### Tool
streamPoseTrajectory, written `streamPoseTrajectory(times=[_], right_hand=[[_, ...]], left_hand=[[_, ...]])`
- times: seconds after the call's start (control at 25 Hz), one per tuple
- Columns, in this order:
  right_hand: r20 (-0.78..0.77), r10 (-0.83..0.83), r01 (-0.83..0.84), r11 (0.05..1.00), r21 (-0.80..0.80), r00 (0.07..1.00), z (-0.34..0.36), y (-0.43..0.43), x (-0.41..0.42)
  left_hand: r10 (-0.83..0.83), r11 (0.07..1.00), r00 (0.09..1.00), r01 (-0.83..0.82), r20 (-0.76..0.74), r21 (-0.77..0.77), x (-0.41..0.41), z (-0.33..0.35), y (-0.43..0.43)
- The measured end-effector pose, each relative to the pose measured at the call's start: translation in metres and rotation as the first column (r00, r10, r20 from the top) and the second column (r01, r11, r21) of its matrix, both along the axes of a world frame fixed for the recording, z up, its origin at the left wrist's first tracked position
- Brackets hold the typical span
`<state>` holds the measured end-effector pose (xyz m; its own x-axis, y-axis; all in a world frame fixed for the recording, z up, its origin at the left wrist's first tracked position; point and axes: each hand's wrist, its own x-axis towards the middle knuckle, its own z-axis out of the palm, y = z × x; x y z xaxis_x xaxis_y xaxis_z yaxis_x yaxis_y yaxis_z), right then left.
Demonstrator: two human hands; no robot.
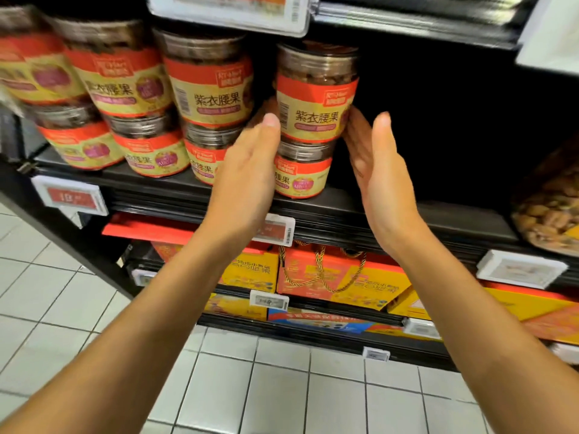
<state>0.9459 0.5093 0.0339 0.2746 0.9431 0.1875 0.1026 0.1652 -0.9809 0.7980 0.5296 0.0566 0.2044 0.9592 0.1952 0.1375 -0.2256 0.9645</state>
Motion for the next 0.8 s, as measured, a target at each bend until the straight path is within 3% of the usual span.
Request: streamPoseTrajectory(times=[0.2, 0.44, 0.64, 0.8], right_hand=[[0.016, -0.048, 0.047, 0.998, 0.043, 0.999, -0.001, 0.0, -0.004], [-0.139, -0.001, 0.018, 0.992, 0.122, 0.99, -0.006, 0.0, -0.014], [-0.309, -0.08, 0.121, 0.986, 0.116, 0.948, -0.005, 0.01, -0.019], [-0.321, -0.031, 0.076, 0.989, 0.129, 0.946, -0.005, 0.019, -0.026]], left_hand=[[-0.031, 0.998, 0.997, 0.035, 0.074, -0.054, 0.001, -0.002, 0.01], [-0.127, 0.99, 0.988, 0.132, 0.086, -0.057, -0.012, -0.009, 0.004], [-0.005, 1.0, 0.993, 0.002, 0.12, 0.025, -0.014, -0.013, 0.001], [-0.04, 0.999, 0.996, 0.037, 0.079, 0.036, -0.011, -0.012, 0.002]])
